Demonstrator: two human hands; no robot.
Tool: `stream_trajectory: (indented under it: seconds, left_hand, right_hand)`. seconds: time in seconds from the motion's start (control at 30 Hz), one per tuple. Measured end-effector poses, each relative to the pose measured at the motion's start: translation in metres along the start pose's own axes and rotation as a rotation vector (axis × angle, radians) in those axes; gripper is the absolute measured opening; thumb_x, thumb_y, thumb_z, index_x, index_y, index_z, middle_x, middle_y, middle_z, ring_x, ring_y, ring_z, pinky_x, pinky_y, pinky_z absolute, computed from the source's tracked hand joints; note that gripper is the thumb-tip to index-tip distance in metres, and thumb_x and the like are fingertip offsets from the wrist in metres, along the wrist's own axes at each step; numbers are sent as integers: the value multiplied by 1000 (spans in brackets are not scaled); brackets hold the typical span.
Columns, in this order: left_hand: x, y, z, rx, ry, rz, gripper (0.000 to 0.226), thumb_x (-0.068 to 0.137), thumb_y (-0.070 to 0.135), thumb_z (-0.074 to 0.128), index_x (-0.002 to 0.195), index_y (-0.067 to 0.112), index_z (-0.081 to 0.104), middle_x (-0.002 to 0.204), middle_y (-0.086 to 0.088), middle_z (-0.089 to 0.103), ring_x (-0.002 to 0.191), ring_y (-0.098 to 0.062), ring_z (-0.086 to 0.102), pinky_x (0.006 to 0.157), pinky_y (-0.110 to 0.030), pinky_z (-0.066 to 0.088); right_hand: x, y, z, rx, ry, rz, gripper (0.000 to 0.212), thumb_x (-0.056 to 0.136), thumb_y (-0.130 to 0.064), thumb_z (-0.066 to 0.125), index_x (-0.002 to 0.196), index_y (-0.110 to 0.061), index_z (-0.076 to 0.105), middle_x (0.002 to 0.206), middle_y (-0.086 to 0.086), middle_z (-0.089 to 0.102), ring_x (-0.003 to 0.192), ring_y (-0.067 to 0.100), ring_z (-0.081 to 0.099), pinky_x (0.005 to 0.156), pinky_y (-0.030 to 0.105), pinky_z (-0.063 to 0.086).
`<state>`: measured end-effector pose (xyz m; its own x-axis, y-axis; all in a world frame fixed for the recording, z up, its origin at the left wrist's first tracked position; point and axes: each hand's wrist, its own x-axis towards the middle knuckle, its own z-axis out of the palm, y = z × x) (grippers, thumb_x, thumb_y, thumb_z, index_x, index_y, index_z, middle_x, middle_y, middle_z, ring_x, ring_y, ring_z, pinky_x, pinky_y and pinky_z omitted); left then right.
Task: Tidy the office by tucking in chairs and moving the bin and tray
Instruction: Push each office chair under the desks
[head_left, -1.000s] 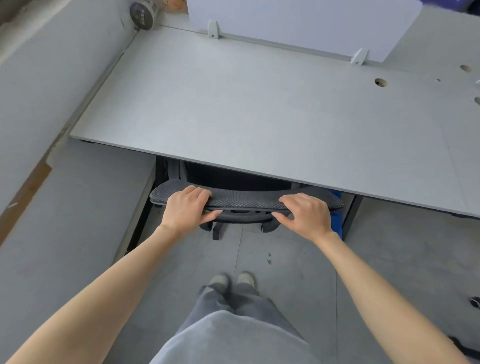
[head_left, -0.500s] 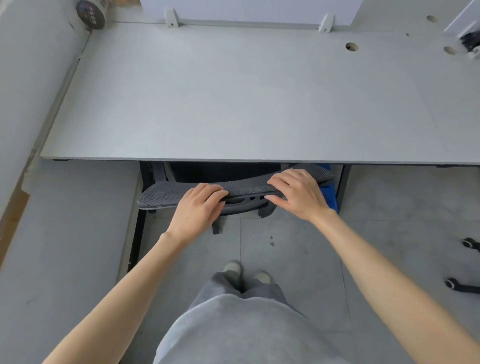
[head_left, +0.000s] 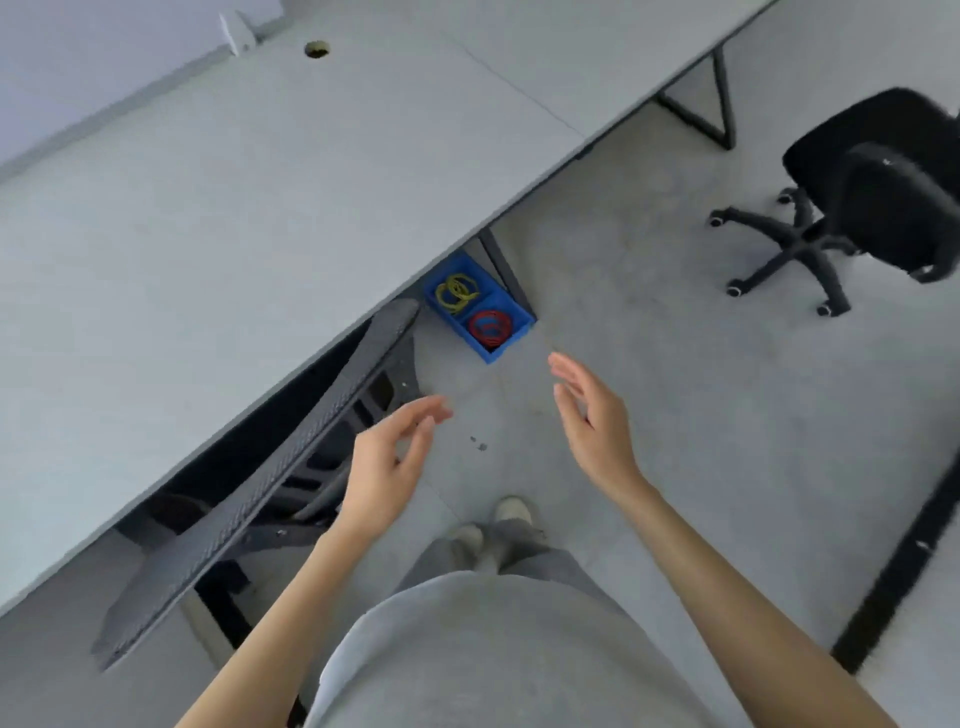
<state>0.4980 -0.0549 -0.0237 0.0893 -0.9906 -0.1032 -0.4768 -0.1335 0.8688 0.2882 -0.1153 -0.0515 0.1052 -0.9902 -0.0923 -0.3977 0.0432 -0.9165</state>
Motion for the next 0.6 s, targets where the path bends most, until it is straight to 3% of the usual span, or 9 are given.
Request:
stream_trajectory:
  seconds: [0.13,0.23,0.33,0.5,0.6]
  left_hand:
    - [-3,-8,35,-81,-288,14,23,95,11,47,109,20,62,102,20,68,90,3,63,76,-7,44]
    - [-1,-5,61,-157,-484,-32,26,96,8,44,105,24,63,99,13,71,90,-6,65,79,-14,49]
    - [2,2,95,-156,-679,-33,32,96,3,40,102,26,62,91,19,72,88,-5,66,77,-15,50]
    - [20,40,170,-95,-948,91,25,93,18,43,104,31,61,93,18,72,90,-7,66,78,-15,49]
    - [34,79,231,-94,-1039,192,26,89,22,42,104,30,61,93,18,72,90,-8,66,77,-15,50]
  right_hand:
    - [-75,22,-32,201,335,287,31,96,-4,44,125,-2,53,123,3,57,107,-6,53,91,3,38]
    - [-135,36,-39,254,606,445,28,96,-8,44,120,-11,59,120,-1,63,106,-1,58,95,14,43]
    - [-190,50,-37,260,792,558,29,96,-7,44,116,-19,60,114,-9,65,105,3,60,95,21,46]
    - [-248,74,-43,347,1082,699,31,95,-1,42,115,-15,60,113,-4,66,108,14,61,98,35,46]
    - [-259,94,-67,418,1235,726,33,95,-1,43,110,-23,61,111,-10,68,107,14,61,100,39,44]
